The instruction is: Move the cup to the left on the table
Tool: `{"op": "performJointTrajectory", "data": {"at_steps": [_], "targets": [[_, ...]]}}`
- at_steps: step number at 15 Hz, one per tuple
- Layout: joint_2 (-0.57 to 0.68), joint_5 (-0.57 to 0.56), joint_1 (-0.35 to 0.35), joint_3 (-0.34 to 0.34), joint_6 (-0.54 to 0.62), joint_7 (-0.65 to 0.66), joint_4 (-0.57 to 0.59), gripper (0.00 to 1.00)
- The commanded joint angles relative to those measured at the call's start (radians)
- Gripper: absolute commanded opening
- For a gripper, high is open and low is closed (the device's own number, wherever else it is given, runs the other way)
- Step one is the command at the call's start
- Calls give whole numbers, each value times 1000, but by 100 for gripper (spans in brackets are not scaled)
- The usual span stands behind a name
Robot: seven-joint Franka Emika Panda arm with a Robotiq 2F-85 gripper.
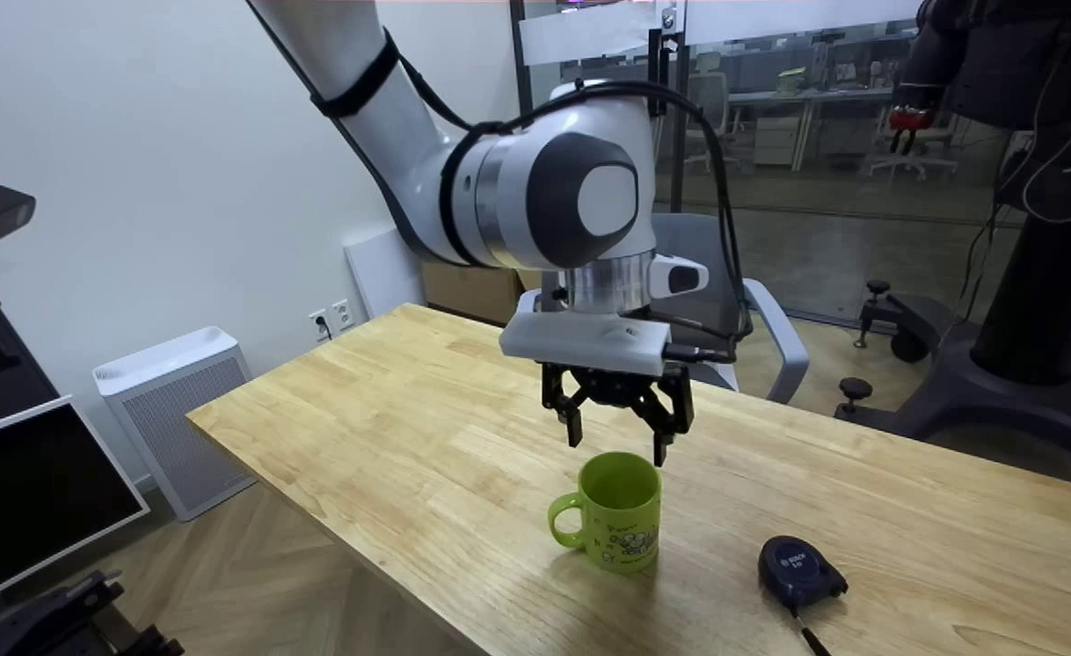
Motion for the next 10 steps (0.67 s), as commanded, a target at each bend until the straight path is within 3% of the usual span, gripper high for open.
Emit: {"op": "performJointTrajectory", "data": {"at_steps": [1,10], "targets": [[50,-16,23,19,-57,55,75,100],[59,-12,64,20,-87,111,86,100]]}}
